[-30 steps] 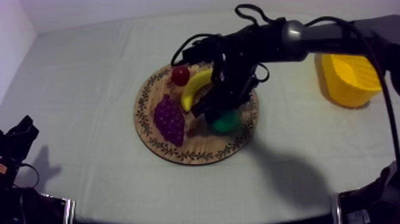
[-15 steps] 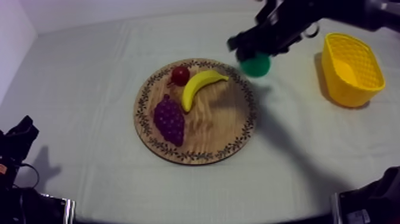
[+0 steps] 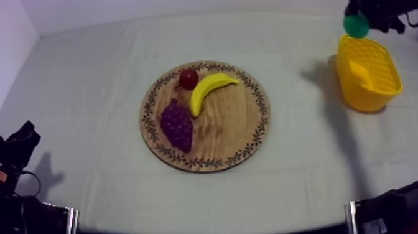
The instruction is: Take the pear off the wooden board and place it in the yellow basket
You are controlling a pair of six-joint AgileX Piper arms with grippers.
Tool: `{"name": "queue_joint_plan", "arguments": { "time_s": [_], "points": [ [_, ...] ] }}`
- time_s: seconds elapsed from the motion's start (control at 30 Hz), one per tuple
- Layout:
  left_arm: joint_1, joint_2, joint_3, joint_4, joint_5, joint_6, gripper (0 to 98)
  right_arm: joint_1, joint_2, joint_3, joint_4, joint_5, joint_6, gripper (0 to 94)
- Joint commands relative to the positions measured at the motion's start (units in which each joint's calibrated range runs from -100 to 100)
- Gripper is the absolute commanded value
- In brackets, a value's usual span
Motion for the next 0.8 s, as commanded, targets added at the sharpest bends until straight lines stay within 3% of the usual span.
{"name": "queue_joint_plan", "arguments": {
  "time_s": [0.0,0.23,0.57,0.77],
  "points": [
    [0.0,0.0,0.0,0.0,0.0,0.0,0.1,4.0,2.3,0.7,0.5,-0.4,-0.4,37.6],
    [0.0,0.0,0.0,0.0,0.0,0.0,0.1,7.7,10.8,1.3,1.7,-2.2,-1.2,38.9],
    [0.0,0.0,0.0,0.0,0.0,0.0,0.1,9.9,13.6,2.1,0.1,-6.6,0.3,66.7],
    [0.0,0.0,0.0,0.0,0.0,0.0,0.1,10.0,13.3,2.7,-0.1,-7.5,0.5,68.0]
  ]
}}
